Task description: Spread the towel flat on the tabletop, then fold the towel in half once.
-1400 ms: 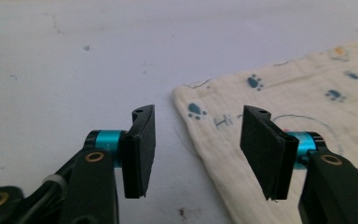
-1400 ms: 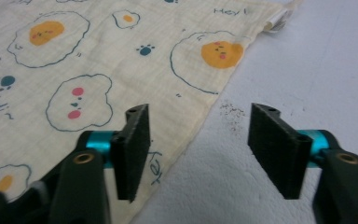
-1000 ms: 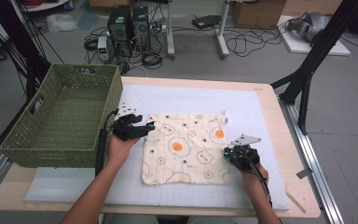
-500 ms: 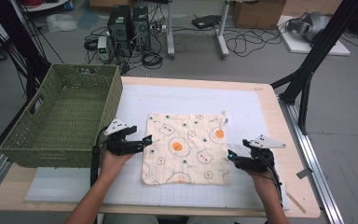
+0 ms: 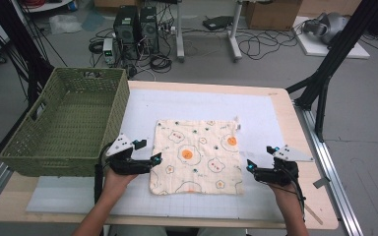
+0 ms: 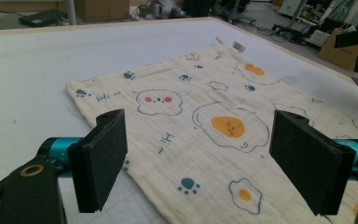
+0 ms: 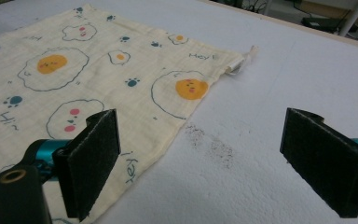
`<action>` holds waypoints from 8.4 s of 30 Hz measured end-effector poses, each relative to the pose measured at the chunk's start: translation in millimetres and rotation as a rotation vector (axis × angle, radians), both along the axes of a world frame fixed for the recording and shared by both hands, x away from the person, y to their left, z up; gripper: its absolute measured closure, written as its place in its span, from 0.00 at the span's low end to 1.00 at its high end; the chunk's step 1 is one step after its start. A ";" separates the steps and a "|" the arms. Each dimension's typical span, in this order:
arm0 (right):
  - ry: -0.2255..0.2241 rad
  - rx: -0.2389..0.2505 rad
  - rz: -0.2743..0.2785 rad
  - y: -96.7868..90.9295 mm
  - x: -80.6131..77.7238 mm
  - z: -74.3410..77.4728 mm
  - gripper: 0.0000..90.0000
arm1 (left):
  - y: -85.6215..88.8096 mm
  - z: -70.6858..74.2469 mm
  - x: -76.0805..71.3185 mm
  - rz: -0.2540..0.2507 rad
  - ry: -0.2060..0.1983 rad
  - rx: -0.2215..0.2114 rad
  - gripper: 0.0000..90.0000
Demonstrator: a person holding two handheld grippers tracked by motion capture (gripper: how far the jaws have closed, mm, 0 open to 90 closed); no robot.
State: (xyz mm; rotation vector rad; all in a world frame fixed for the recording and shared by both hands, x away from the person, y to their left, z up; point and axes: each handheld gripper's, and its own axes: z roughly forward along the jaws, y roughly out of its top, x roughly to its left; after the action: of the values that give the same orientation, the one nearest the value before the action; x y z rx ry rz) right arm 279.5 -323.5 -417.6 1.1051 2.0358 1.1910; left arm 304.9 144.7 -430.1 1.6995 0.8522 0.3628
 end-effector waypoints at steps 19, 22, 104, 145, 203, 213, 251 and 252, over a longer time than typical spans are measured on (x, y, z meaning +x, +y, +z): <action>0.045 -0.009 0.005 7.8 7.2 -5.2 0.13 | 9.4 -4.6 7.3 0.039 0.032 -0.044 0.23; 0.045 -0.013 0.010 8.1 9.2 -6.5 0.13 | 9.5 -6.2 9.4 0.047 0.043 -0.050 0.23; 0.208 -0.035 0.050 26.0 90.0 -10.1 0.18 | -27.9 -21.2 142.6 0.172 0.191 0.281 0.96; 0.107 -0.126 0.026 74.3 163.4 8.2 0.94 | -6.3 14.4 124.7 0.168 0.077 0.107 0.97; 0.092 -0.084 0.240 42.5 0.9 -17.2 0.90 | 9.2 -15.7 -35.9 -0.059 0.088 0.117 0.86; 0.095 -0.094 0.301 32.6 -14.8 -13.5 0.81 | 32.9 -9.9 -33.7 0.031 0.081 0.010 0.55; 0.194 -0.124 0.013 44.4 44.4 -28.2 0.93 | 3.1 -8.9 4.7 0.071 0.096 0.106 0.54; 0.188 -0.131 0.007 44.3 44.2 -27.6 0.89 | 2.8 -9.0 5.4 0.075 0.094 0.103 0.54</action>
State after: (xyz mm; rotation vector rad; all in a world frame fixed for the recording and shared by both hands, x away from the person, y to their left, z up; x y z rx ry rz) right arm 323.7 -279.1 -445.2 1.1837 2.2257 0.9725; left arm 310.3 147.6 -439.1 1.7950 0.9829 0.3854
